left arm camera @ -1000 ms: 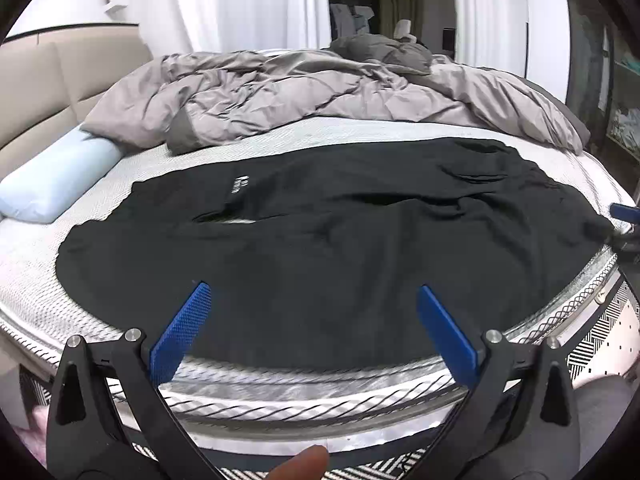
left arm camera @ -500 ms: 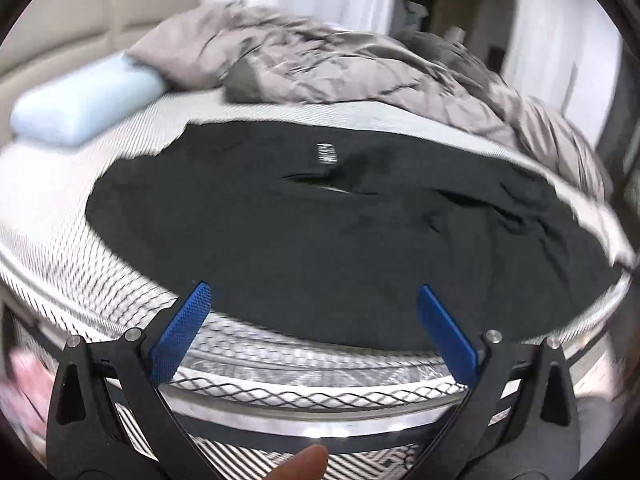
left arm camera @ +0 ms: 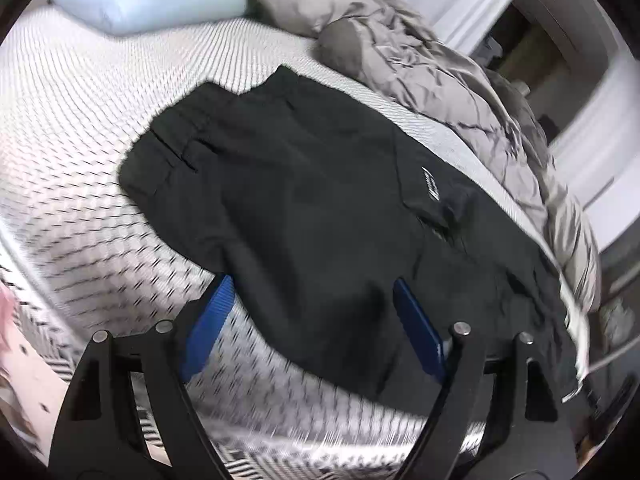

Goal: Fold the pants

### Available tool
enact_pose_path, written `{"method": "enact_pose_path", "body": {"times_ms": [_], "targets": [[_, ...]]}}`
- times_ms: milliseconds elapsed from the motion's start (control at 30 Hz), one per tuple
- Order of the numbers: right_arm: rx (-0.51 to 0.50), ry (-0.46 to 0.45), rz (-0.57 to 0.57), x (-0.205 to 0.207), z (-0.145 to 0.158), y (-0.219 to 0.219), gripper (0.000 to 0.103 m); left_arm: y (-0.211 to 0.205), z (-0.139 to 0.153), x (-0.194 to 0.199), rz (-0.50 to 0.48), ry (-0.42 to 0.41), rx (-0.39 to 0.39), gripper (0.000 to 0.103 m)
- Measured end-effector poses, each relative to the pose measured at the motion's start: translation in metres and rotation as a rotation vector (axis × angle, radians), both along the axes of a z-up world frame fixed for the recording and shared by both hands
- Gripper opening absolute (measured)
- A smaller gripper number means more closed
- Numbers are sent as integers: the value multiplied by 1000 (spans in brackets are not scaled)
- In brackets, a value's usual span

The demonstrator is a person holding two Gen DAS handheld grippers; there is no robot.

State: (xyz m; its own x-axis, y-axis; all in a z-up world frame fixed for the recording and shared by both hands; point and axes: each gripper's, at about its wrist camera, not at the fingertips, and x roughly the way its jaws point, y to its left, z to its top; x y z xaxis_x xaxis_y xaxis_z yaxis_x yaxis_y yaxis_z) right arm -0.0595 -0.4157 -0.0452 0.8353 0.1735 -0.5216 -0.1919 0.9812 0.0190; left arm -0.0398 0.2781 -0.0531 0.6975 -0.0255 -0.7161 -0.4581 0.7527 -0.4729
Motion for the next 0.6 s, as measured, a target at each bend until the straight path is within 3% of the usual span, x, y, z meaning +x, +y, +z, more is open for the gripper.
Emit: {"method": "enact_pose_path", "body": {"times_ms": [33, 100, 167, 233, 367, 467, 600], "targets": [[4, 4, -7, 2, 0, -1, 103, 6, -4, 7, 11, -9, -16, 73], [33, 15, -20, 6, -4, -6, 103, 18, -8, 13, 49, -25, -30, 52], [60, 30, -41, 8, -11, -9, 103, 29, -13, 16, 67, -49, -73, 17], [69, 44, -58, 8, -17, -9, 103, 29, -14, 16, 41, -63, -86, 4], [48, 27, -73, 1, -22, -11, 103, 20, -1, -1, 24, -65, 30, 3], [36, 31, -98, 0, -25, -19, 103, 10, 2, -8, 21, -13, 99, 5], [44, 48, -145, 5, -28, -35, 103, 3, 5, -22, 60, -11, 94, 6]]}}
